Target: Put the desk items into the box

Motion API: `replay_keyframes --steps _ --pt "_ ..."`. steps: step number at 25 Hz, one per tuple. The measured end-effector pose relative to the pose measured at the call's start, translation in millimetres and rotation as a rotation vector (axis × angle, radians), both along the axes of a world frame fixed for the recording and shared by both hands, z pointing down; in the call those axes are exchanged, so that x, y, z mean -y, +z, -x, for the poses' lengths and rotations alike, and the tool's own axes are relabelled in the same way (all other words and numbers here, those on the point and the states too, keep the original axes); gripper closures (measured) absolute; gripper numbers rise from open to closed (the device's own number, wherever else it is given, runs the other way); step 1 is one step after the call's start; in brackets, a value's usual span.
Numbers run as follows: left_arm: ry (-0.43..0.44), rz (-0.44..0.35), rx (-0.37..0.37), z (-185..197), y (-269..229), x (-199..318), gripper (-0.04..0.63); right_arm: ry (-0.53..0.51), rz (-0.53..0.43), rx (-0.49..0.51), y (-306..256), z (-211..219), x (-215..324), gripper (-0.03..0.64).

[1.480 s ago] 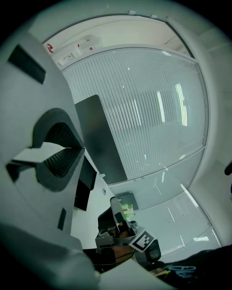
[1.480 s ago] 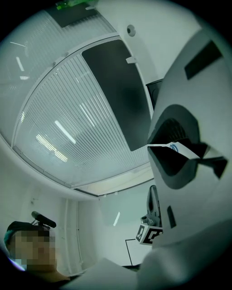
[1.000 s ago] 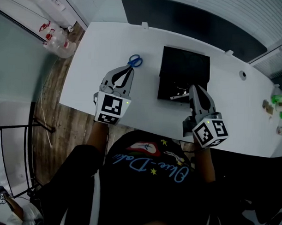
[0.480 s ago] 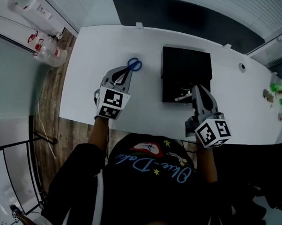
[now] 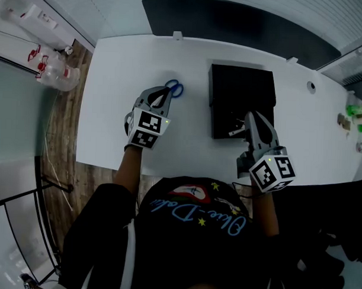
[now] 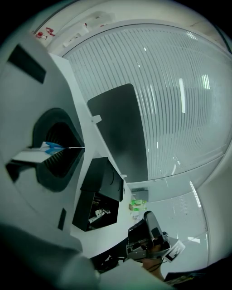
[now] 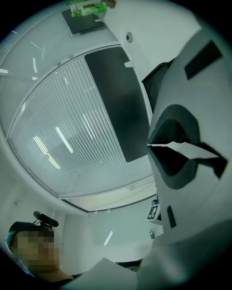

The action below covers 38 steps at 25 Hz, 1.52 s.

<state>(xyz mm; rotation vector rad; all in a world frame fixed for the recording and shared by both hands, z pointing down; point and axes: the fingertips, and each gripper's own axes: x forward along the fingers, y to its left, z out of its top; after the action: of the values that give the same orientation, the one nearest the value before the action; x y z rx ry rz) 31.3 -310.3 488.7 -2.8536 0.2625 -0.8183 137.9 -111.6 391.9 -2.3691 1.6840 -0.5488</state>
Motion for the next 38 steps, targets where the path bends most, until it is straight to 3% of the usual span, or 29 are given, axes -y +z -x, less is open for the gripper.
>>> replay_keyframes --steps 11,15,21,34,38 --pt "0.000 0.050 0.103 -16 49 26 0.581 -0.016 0.037 0.031 14 -3 25 0.597" --pt "0.021 0.079 0.166 -26 69 27 0.506 -0.001 0.058 0.048 23 -9 25 0.595" --pt "0.044 0.083 0.234 -35 90 29 0.506 0.014 0.067 0.073 31 -14 26 0.595" --pt "0.068 0.103 0.241 -47 99 27 0.506 0.024 0.075 0.081 36 -14 25 0.595" --pt "0.043 0.162 0.224 -49 103 27 0.506 0.027 0.083 0.080 35 -15 24 0.595"
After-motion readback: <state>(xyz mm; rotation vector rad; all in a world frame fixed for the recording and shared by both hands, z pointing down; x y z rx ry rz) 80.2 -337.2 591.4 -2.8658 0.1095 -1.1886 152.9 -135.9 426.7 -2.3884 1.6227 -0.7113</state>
